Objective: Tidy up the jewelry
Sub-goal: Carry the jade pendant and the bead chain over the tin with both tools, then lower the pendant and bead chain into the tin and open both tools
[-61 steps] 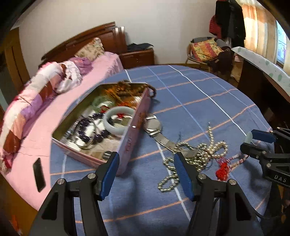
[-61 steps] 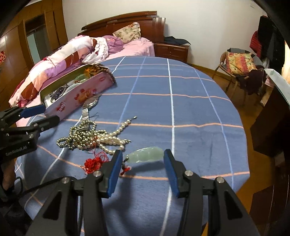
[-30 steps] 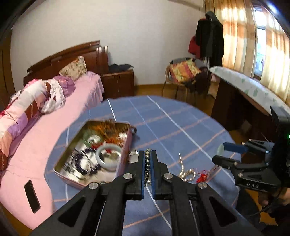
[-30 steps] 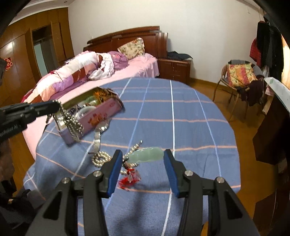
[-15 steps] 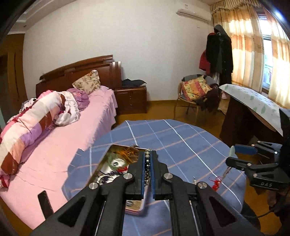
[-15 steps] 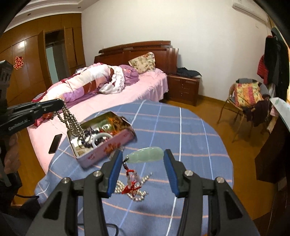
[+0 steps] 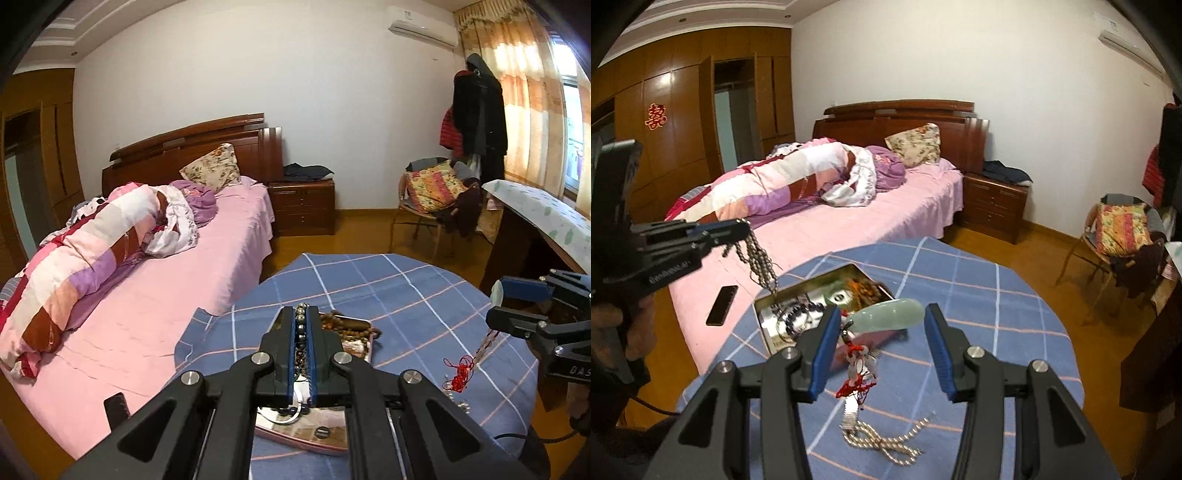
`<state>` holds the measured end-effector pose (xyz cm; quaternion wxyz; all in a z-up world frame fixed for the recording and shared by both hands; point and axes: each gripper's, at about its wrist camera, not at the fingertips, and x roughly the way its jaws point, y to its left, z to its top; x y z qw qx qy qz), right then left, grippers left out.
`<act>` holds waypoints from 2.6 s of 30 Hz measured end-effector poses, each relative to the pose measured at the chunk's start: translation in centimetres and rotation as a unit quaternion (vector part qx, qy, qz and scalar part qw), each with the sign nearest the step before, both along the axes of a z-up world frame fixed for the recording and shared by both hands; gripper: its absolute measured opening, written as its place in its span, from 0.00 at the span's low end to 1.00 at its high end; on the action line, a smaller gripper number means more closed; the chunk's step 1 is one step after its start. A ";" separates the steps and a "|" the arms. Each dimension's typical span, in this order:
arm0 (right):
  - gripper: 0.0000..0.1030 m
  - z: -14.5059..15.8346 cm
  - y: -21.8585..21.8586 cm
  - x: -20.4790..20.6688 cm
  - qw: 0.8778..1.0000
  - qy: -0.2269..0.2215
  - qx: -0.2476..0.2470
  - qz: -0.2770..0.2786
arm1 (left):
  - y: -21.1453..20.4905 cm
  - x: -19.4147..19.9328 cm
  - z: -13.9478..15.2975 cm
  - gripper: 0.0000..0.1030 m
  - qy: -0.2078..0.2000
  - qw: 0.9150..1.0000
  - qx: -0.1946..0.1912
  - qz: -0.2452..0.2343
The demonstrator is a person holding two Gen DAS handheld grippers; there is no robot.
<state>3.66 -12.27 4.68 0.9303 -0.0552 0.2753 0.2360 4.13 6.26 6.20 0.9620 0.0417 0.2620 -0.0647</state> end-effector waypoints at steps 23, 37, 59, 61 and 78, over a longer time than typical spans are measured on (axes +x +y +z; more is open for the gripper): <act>0.48 -1.7 7.8 4.0 0.998 0.033 -0.003 0.060 | 3.6 3.6 -4.3 0.04 0.051 0.998 -0.003 0.041; 0.48 -4.6 9.8 5.2 0.995 0.071 -0.012 0.067 | 3.8 5.0 -6.9 0.04 0.082 0.996 -0.002 0.044; 0.48 -7.6 10.4 5.9 0.992 0.105 -0.028 0.063 | 3.5 6.3 -10.3 0.04 0.121 0.992 0.005 0.043; 0.48 -8.0 10.5 6.0 0.992 0.110 -0.030 0.062 | 3.5 6.4 -10.7 0.04 0.125 0.991 0.007 0.043; 0.48 -10.1 11.0 6.1 0.987 0.134 -0.056 0.065 | 3.4 7.2 -13.4 0.04 0.155 0.987 0.024 0.043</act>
